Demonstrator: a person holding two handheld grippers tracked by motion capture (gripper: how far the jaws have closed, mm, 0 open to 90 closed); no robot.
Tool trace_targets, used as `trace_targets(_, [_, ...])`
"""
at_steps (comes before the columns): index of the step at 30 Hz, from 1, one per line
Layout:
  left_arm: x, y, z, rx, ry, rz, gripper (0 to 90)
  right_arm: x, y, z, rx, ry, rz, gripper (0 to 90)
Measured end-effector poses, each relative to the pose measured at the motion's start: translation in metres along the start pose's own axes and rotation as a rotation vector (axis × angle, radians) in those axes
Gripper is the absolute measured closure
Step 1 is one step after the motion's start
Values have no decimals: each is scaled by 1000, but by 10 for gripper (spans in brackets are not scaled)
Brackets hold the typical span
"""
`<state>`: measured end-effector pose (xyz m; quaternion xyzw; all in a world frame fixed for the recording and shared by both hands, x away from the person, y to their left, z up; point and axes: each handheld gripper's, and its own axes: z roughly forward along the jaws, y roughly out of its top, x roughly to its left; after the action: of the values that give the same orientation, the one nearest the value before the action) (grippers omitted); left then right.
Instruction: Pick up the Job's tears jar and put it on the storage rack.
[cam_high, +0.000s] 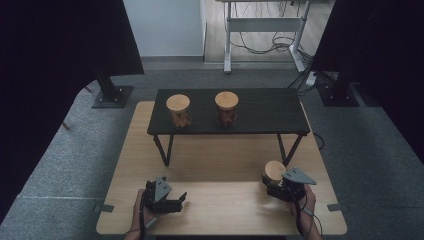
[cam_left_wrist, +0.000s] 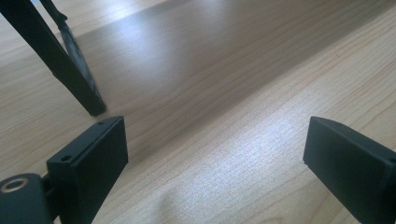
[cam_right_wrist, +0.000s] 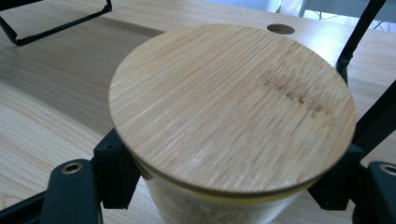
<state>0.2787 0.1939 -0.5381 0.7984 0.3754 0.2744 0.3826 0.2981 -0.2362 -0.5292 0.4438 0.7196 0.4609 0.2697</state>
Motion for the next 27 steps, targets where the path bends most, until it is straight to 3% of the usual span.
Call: trace_targets(27, [-1,0,1,10,-2,14,62,5,4,-6,-13,21,-22,251])
